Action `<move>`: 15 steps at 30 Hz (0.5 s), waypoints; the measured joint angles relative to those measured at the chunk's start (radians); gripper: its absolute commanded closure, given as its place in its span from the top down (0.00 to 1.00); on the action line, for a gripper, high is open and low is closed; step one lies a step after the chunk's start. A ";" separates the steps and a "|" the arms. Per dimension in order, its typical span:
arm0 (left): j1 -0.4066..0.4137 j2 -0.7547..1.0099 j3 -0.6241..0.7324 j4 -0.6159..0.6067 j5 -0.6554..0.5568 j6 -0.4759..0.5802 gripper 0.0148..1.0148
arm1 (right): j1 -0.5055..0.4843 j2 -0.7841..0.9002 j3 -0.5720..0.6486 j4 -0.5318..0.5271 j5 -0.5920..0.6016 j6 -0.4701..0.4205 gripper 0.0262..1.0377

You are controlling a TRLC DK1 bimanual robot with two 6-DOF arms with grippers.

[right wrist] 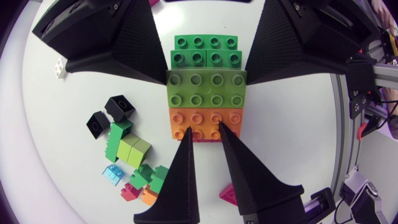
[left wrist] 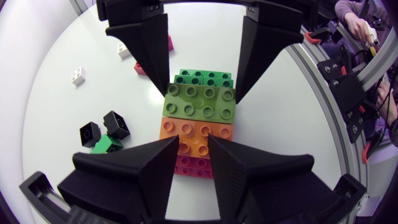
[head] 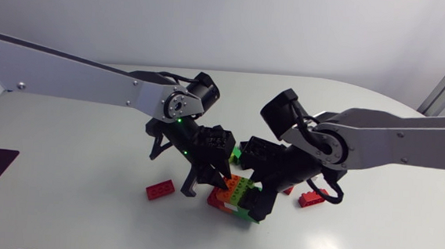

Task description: Disassemble duplo

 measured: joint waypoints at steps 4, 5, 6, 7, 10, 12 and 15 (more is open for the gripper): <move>0.000 -0.005 -0.005 0.003 -0.006 0.000 0.31 | 0.001 0.000 0.000 0.008 -0.002 0.013 0.40; 0.000 -0.006 -0.005 0.003 -0.010 0.000 0.32 | 0.001 0.000 0.000 0.011 -0.003 0.016 0.40; 0.000 -0.008 -0.005 0.003 -0.012 0.000 0.31 | 0.001 0.000 0.000 0.012 -0.008 0.020 0.40; 0.000 -0.010 -0.007 0.003 -0.013 0.000 0.32 | -0.001 0.001 0.000 0.013 -0.015 0.027 0.40; -0.004 -0.019 -0.019 0.012 -0.018 0.000 0.32 | -0.021 0.006 0.000 0.015 -0.055 0.043 0.40; -0.007 -0.021 -0.024 0.018 -0.024 -0.001 0.32 | -0.034 0.007 0.000 0.016 -0.073 0.051 0.40; -0.017 -0.018 -0.043 0.019 -0.030 -0.005 0.32 | -0.057 0.007 0.022 0.045 -0.117 0.071 0.40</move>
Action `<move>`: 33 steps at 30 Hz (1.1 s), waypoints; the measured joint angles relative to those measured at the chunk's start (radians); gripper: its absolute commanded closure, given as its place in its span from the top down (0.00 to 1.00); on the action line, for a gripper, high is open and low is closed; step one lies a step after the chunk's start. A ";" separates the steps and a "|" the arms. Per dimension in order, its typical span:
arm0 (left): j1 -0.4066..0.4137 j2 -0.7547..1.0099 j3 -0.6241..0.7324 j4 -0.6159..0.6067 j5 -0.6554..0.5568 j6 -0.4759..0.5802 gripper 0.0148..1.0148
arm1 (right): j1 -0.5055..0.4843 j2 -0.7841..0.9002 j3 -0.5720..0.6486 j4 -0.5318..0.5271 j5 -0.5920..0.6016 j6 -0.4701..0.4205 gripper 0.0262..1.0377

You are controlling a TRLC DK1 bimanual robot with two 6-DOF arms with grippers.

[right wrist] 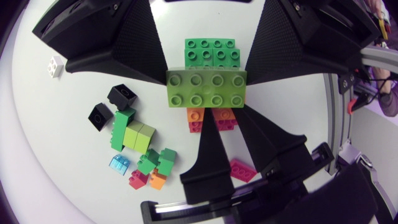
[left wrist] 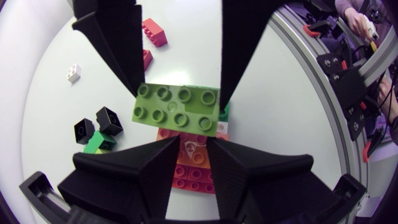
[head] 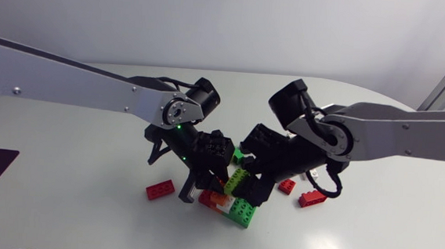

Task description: Disassemble duplo

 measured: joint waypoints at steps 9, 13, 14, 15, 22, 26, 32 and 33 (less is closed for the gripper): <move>0.000 0.000 -0.002 0.005 -0.002 -0.011 0.32 | -0.065 -0.025 0.012 0.026 0.052 -0.005 0.40; 0.000 -0.004 -0.007 0.010 -0.002 -0.011 0.32 | -0.090 -0.069 -0.059 0.081 0.150 -0.048 0.40; 0.000 -0.004 -0.008 0.010 -0.002 -0.011 0.32 | -0.096 -0.069 -0.084 0.113 0.180 -0.060 0.40; 0.000 -0.004 -0.008 0.010 -0.002 -0.011 0.32 | -0.106 -0.063 -0.103 0.132 0.198 -0.068 0.40; 0.000 -0.006 -0.008 0.010 -0.005 -0.020 0.32 | -0.186 0.063 -0.148 0.218 0.209 -0.100 0.63; 0.000 -0.009 -0.011 0.010 -0.008 -0.026 0.32 | -0.191 0.110 -0.148 0.229 0.204 -0.106 0.96; 0.000 -0.016 -0.021 0.010 -0.009 -0.026 0.32 | -0.198 0.074 -0.142 0.208 0.187 -0.106 0.96; -0.001 -0.017 -0.021 0.010 -0.009 -0.026 0.32 | -0.199 0.050 -0.142 0.199 0.175 -0.106 0.96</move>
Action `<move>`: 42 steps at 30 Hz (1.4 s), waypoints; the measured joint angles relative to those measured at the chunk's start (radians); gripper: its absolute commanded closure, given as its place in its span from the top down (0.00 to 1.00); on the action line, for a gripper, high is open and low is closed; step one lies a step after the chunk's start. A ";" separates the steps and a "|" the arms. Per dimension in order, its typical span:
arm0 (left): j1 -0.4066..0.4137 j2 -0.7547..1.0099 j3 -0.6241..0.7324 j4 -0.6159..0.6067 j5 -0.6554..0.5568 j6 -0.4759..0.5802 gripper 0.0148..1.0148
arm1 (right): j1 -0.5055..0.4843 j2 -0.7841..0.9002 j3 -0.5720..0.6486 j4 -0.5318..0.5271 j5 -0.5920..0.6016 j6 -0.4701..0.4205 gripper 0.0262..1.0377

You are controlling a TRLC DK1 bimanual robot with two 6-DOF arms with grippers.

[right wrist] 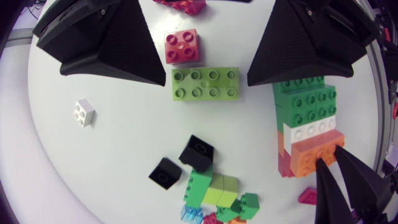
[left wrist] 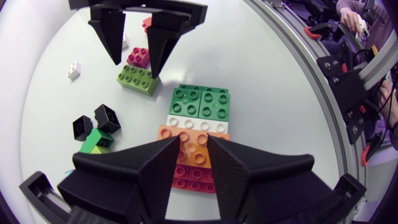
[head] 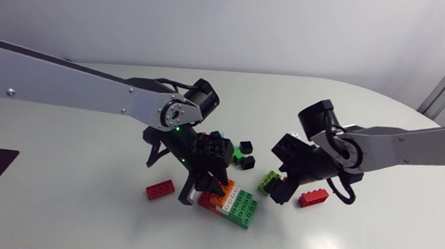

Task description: Disassemble duplo

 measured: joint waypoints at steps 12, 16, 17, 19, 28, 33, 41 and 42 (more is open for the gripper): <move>-0.003 -0.002 -0.006 0.007 -0.003 -0.012 0.32 | 0.220 -0.177 -0.040 -0.073 -0.022 0.050 0.96; -0.006 -0.002 -0.006 0.008 -0.007 -0.018 0.32 | 0.249 -0.151 -0.053 -0.072 -0.005 0.054 0.96; -0.006 -0.003 -0.006 0.007 -0.008 -0.018 0.32 | 0.253 -0.141 -0.056 -0.072 -0.005 0.054 0.96; -0.006 -0.003 -0.006 0.008 -0.008 -0.018 0.32 | 0.262 -0.129 -0.061 -0.072 -0.005 0.054 0.96; -0.006 -0.003 -0.006 0.007 -0.008 -0.018 0.32 | 0.296 -0.115 -0.070 -0.071 -0.005 0.054 0.96; -0.012 -0.004 -0.006 0.007 -0.012 -0.019 0.32 | 0.316 -0.062 -0.070 -0.060 0.033 0.053 0.96; -0.014 -0.004 -0.006 0.007 -0.015 -0.019 0.32 | 0.336 -0.036 -0.067 -0.046 0.060 0.053 0.96; -0.014 -0.004 -0.005 0.007 -0.015 -0.019 0.32 | 0.337 -0.036 -0.066 -0.046 0.060 0.053 0.96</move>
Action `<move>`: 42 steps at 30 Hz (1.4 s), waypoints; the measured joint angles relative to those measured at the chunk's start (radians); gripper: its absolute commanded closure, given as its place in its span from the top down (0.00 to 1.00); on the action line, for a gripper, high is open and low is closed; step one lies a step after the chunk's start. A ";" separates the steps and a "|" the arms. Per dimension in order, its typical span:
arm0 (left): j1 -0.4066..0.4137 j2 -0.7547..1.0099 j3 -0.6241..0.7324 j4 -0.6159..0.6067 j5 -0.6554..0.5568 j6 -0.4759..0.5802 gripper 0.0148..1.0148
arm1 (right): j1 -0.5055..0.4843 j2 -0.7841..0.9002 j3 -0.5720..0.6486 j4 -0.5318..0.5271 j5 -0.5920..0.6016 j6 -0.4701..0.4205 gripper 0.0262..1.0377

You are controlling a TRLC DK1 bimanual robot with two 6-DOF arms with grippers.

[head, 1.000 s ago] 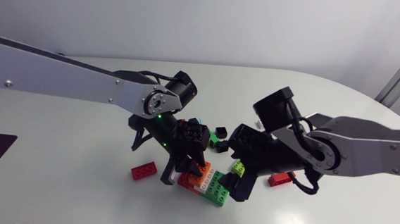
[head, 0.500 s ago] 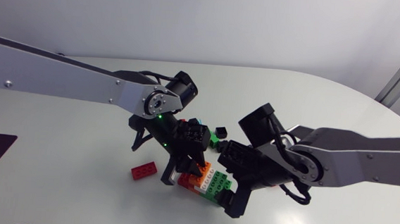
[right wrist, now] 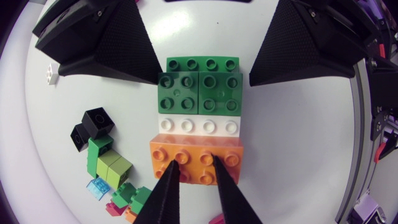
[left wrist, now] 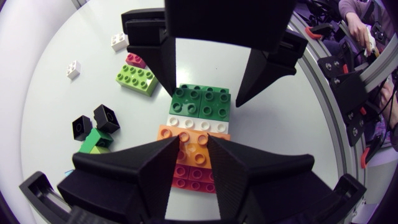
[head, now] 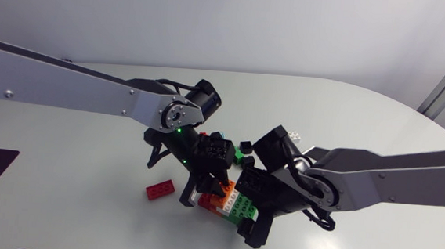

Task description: Disassemble duplo

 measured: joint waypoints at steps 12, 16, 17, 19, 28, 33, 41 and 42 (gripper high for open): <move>0.000 0.000 0.000 0.000 0.000 0.000 0.32 | 0.012 0.000 0.023 0.001 0.013 0.000 0.76; -0.002 0.000 0.000 0.000 0.000 0.000 0.32 | 0.012 0.000 0.023 0.003 0.015 0.000 0.59; -0.002 0.000 0.000 0.000 0.000 -0.002 0.32 | 0.012 0.000 0.023 0.003 0.014 0.000 0.53; -0.002 0.000 0.000 0.000 0.000 -0.003 0.32 | 0.012 0.000 0.023 0.003 0.015 0.000 0.44; -0.012 -0.010 -0.012 0.013 -0.018 -0.011 0.32 | 0.005 -0.001 0.027 -0.002 -0.010 0.008 0.41; -0.015 -0.019 -0.021 0.023 -0.012 -0.025 0.32 | -0.053 -0.001 0.048 -0.055 -0.116 0.023 0.41; -0.030 -0.026 -0.037 0.036 -0.023 -0.026 0.32 | -0.138 -0.023 0.097 -0.144 -0.269 0.056 0.41; -0.030 -0.026 -0.038 0.037 -0.022 -0.026 0.32 | -0.147 -0.027 0.100 -0.150 -0.279 0.056 0.41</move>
